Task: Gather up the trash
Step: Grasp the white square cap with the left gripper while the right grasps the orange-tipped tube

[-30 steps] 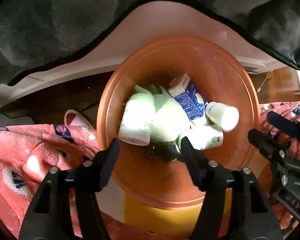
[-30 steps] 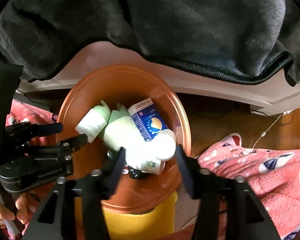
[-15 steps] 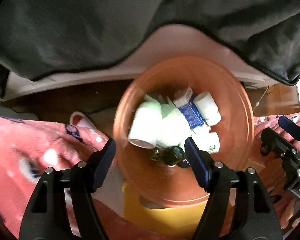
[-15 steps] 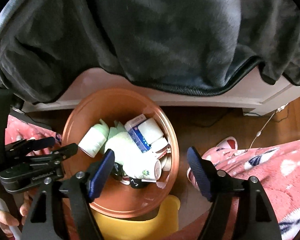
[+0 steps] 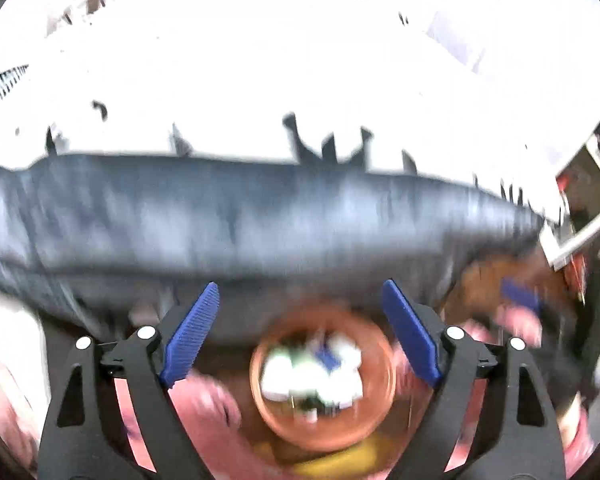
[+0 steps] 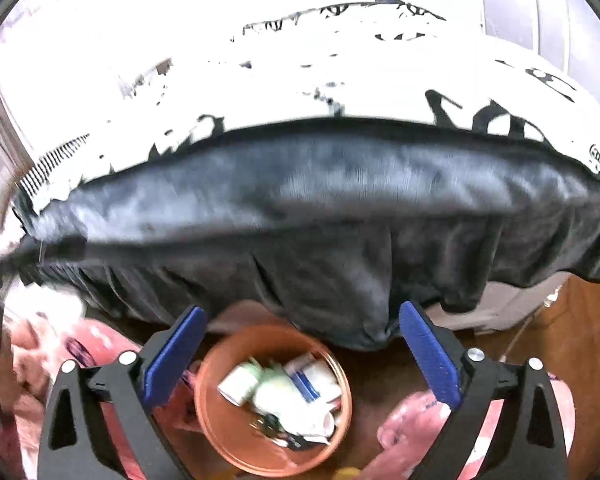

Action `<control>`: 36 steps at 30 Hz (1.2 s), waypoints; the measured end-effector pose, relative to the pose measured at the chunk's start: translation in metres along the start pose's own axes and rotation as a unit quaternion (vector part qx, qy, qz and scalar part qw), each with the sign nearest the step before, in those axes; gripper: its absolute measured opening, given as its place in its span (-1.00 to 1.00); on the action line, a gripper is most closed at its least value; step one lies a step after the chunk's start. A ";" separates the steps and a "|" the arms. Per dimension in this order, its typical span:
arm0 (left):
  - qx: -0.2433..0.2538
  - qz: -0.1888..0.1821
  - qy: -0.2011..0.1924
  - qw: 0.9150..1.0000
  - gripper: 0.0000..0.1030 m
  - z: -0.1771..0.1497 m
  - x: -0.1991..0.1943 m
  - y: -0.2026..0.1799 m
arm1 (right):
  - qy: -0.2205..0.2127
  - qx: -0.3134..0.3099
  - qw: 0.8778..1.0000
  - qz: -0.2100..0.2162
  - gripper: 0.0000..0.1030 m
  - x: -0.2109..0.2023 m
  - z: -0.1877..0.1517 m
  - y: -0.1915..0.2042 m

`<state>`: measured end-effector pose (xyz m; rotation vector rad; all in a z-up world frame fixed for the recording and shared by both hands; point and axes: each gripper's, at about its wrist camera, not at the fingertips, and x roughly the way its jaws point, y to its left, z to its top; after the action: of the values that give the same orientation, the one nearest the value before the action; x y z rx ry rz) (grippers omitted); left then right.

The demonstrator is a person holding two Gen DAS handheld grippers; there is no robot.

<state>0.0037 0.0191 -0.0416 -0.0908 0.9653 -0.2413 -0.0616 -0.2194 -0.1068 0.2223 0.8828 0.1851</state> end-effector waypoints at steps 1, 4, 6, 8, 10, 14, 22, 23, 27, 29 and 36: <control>-0.006 0.004 -0.012 1.000 0.61 0.017 0.000 0.002 | -0.004 0.002 1.000 0.005 0.88 -0.002 0.002 0.000; -0.017 -0.002 -0.037 0.999 0.62 0.080 0.016 0.004 | -0.007 0.002 1.000 0.016 0.88 -0.003 0.004 0.000; -0.019 0.001 -0.060 0.998 0.62 0.115 0.033 0.003 | 0.000 -0.006 1.000 0.016 0.88 0.001 0.008 0.001; -0.009 0.031 -0.074 0.997 0.62 0.149 0.052 0.000 | 0.006 -0.006 1.000 0.022 0.88 0.004 0.010 0.000; 0.002 0.057 -0.068 0.996 0.62 0.188 0.087 -0.006 | 0.005 -0.004 1.000 0.025 0.88 0.004 0.014 -0.002; -0.012 0.089 -0.046 0.995 0.62 0.244 0.137 -0.003 | -0.005 0.005 1.000 0.031 0.88 0.002 0.029 -0.013; -0.013 0.109 -0.005 0.994 0.19 0.304 0.217 -0.008 | 0.005 0.004 0.999 0.039 0.88 0.018 0.047 -0.025; -0.017 0.112 0.000 0.994 0.03 0.307 0.223 -0.007 | 0.006 0.004 0.999 0.039 0.88 0.020 0.048 -0.026; -0.022 0.102 0.006 0.994 -0.12 0.313 0.237 -0.001 | 0.013 0.008 0.999 0.034 0.88 0.028 0.049 -0.032; -0.015 0.097 0.004 0.995 -0.27 0.315 0.236 0.001 | 0.020 0.011 0.999 0.035 0.88 0.032 0.048 -0.033; -0.012 0.045 -0.017 0.999 -0.39 0.307 0.204 0.013 | 0.009 -0.003 0.999 0.035 0.88 0.025 0.057 -0.024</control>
<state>0.3697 -0.0273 -0.0336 -0.0736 0.9354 -0.1436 -0.0002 -0.2430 -0.0967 0.2459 0.8923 0.2549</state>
